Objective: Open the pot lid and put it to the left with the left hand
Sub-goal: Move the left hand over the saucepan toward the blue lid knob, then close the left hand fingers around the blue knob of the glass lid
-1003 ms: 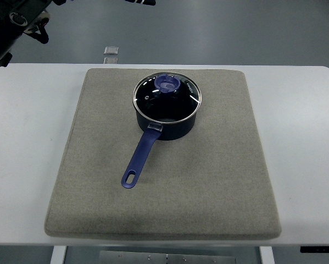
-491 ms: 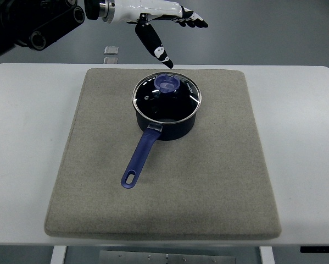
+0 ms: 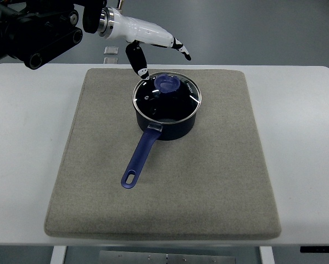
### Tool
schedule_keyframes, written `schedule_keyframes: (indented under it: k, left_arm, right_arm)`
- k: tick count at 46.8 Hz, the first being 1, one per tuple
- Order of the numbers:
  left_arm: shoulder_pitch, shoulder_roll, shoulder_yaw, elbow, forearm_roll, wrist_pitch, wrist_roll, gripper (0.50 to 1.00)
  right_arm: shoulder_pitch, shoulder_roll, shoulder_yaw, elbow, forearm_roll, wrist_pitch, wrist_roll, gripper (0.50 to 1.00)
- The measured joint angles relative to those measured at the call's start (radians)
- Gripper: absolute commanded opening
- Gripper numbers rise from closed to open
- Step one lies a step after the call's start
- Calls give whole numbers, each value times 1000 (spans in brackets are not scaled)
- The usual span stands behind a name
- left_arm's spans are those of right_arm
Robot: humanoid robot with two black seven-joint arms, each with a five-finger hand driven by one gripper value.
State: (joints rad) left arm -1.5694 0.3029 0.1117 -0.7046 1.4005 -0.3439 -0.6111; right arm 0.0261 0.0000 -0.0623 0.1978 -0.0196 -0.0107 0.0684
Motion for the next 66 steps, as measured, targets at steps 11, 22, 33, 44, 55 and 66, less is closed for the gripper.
schedule_keyframes:
  k: [11, 22, 33, 44, 55, 66]
  left_arm:
    - [-3, 18, 3, -68, 11, -1, 0, 941]
    - [-9, 36, 29, -87, 123, 0, 0, 917]
    - [-9, 34, 29, -87, 159, 4, 0, 917]
    - [-6, 28, 28, -86, 157, 4, 0, 924]
    - [0, 15, 28, -73, 148, 10, 0, 924]
    - [-1, -2, 17, -53, 132, 12, 0, 926]
  right_arm:
    - [0, 0, 1, 0, 0, 0, 0, 917]
    - [0, 0, 1, 0, 0, 0, 0, 917]
    - [0, 0, 0, 0, 0, 0, 0, 917]
    - [0, 0, 1, 0, 0, 0, 0, 917]
    - [0, 0, 0, 0, 0, 0, 0, 917]
    - [0, 0, 0, 0, 0, 0, 0, 917]
